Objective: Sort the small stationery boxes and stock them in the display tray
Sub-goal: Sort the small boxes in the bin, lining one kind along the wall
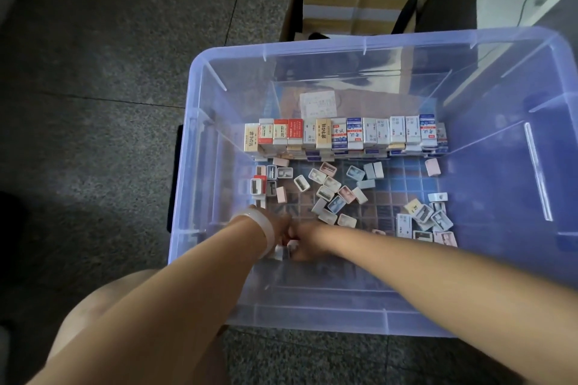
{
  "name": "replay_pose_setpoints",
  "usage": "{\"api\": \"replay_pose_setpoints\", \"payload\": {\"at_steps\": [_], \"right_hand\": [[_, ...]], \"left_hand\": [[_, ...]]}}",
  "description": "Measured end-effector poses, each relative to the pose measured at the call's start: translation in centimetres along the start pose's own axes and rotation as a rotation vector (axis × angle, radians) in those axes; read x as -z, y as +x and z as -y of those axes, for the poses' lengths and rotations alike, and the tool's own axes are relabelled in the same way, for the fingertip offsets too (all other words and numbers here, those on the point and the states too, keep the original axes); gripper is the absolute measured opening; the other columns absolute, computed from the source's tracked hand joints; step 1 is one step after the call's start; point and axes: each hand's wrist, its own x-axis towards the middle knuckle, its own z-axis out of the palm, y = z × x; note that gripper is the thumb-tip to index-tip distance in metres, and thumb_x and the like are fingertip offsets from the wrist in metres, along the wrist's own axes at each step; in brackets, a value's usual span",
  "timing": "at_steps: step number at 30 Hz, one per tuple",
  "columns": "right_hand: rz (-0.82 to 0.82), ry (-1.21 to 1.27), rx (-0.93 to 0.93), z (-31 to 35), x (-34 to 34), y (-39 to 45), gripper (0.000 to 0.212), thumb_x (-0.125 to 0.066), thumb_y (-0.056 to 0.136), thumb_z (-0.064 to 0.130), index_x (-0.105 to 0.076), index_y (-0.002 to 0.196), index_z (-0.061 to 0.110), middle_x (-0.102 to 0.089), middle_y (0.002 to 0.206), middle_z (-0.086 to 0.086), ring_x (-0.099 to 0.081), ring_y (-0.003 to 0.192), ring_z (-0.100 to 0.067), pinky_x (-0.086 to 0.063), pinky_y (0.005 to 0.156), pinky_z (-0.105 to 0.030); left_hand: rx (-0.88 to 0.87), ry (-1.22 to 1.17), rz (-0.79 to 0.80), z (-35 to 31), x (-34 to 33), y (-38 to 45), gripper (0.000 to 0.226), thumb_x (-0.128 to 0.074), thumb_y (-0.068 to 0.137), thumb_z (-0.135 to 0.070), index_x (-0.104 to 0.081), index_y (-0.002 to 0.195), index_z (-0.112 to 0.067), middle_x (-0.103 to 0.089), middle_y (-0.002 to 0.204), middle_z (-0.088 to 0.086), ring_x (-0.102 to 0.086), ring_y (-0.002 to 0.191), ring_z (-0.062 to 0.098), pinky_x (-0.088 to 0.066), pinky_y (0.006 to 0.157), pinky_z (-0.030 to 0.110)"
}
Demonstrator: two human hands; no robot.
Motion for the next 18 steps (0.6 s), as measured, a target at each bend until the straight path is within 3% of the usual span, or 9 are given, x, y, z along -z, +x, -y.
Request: {"api": "replay_pose_setpoints", "payload": {"at_steps": [4, 8, 12, 14, 16, 18], "right_hand": [[0.037, -0.106, -0.030, -0.1, 1.9, -1.3, 0.040, -0.059, 0.090, 0.029, -0.053, 0.124, 0.008, -0.057, 0.120, -0.010, -0.055, 0.100, -0.023, -0.044, 0.083, -0.028], [-0.041, -0.007, -0.049, -1.4, 4.1, -3.5, 0.045, -0.063, 0.087, 0.034, -0.052, 0.122, 0.009, -0.059, 0.118, -0.007, -0.054, 0.094, -0.021, -0.044, 0.079, -0.028], [-0.051, -0.066, -0.005, -2.8, 4.6, -5.0, 0.019, -0.051, 0.093, 0.023, -0.061, 0.102, 0.009, -0.064, 0.097, -0.008, -0.056, 0.084, -0.022, -0.044, 0.071, -0.027], [0.001, -0.093, -0.014, -3.6, 4.2, -5.5, 0.017, -0.048, 0.094, 0.017, -0.062, 0.100, 0.010, -0.066, 0.094, -0.007, -0.056, 0.080, -0.019, -0.047, 0.072, -0.028], [-0.014, -0.130, -0.021, -4.3, 3.5, -5.5, 0.025, -0.048, 0.093, 0.013, -0.061, 0.114, 0.011, -0.064, 0.108, -0.009, -0.059, 0.095, -0.022, -0.048, 0.088, -0.034], [-0.117, -0.129, -0.022, -4.6, 3.4, -5.3, 0.032, -0.046, 0.092, 0.009, -0.057, 0.121, 0.013, -0.060, 0.117, -0.011, -0.053, 0.111, -0.027, -0.048, 0.090, -0.036]], "left_hand": [[-0.025, -0.195, -0.116, 0.8, 0.3, 0.6, 0.078, -0.060, 0.083, 0.001, -0.017, 0.146, -0.018, -0.058, 0.114, 0.011, -0.060, 0.099, 0.031, -0.054, 0.079, 0.037], [-0.018, -0.307, -0.278, 1.3, 1.6, 0.3, 0.058, -0.042, 0.088, 0.007, -0.032, 0.140, -0.017, -0.052, 0.089, 0.003, -0.052, 0.081, 0.024, -0.044, 0.069, 0.031], [0.154, -0.133, -0.469, 0.9, 3.1, -0.3, 0.036, -0.044, 0.094, -0.004, -0.054, 0.125, -0.019, -0.058, 0.116, 0.005, -0.058, 0.095, 0.024, -0.038, 0.072, 0.029], [0.250, 0.000, -0.525, 0.7, 3.4, 0.1, 0.024, -0.049, 0.094, -0.008, -0.059, 0.115, -0.011, -0.061, 0.112, 0.006, -0.062, 0.099, 0.024, -0.042, 0.073, 0.030], [0.315, 0.146, -0.479, 0.7, 3.8, 0.9, 0.020, -0.049, 0.095, -0.012, -0.059, 0.112, -0.009, -0.062, 0.102, 0.004, -0.063, 0.095, 0.021, -0.047, 0.075, 0.029], [0.336, 0.201, -0.428, 0.8, 4.0, 1.5, 0.021, -0.049, 0.096, -0.015, -0.057, 0.115, -0.009, -0.062, 0.101, 0.003, -0.063, 0.094, 0.019, -0.048, 0.075, 0.027]]}}
